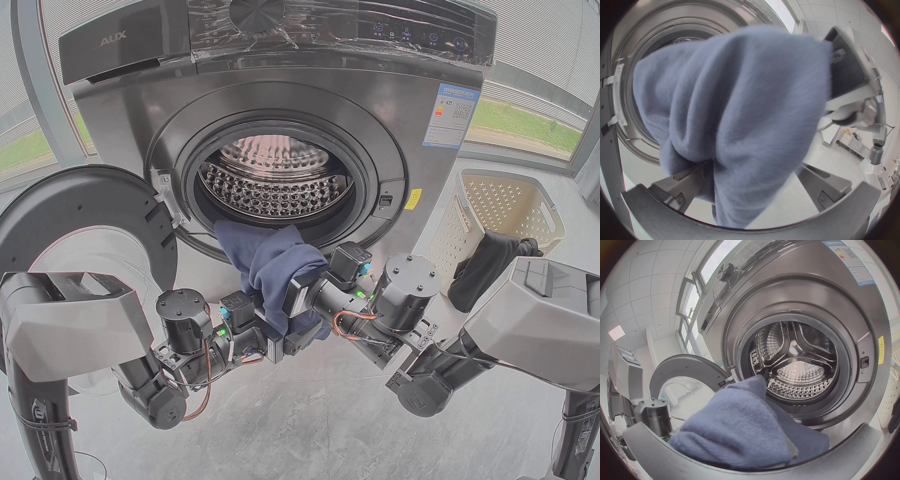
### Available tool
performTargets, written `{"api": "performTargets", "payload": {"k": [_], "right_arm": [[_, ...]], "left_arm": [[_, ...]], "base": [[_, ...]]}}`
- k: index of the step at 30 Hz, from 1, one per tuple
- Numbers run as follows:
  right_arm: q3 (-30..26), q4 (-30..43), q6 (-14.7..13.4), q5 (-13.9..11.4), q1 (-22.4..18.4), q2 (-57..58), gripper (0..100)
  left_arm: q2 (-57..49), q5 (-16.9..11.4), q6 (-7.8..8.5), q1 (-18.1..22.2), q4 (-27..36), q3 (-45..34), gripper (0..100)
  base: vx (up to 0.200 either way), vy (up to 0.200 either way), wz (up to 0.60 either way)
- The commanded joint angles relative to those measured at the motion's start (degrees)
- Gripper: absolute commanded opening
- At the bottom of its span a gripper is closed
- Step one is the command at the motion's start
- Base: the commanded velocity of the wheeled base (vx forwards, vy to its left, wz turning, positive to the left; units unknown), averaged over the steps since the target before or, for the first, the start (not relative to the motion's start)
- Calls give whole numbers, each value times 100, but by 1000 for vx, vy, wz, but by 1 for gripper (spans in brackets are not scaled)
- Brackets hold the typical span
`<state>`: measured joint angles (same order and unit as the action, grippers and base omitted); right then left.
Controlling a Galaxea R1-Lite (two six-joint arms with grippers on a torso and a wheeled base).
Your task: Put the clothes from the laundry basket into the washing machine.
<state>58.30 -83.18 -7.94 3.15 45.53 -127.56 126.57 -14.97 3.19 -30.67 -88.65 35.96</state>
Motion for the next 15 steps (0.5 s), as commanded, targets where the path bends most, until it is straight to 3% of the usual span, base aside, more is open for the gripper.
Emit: {"api": "performTargets", "payload": {"k": [1,7,13,14,15], "right_arm": [[-29,3,3,2,87,38,0],[-99,30,-24,178,175,118,0],[-99,38,-33,186,149,135,0],[-99,38,-33,186,149,153,0],[-99,38,-33,186,140,162,0]], "left_arm": [[333,108,-12,88,-3,245,100],[535,398,-161,334,-3,675,100],[544,425,-188,395,-3,719,100],[561,434,-179,395,-3,719,0],[588,442,-179,395,-3,719,0]], "base": [[0,0,0],[0,0,0],[0,0,0],[0,0,0],[0,0,0]]}}
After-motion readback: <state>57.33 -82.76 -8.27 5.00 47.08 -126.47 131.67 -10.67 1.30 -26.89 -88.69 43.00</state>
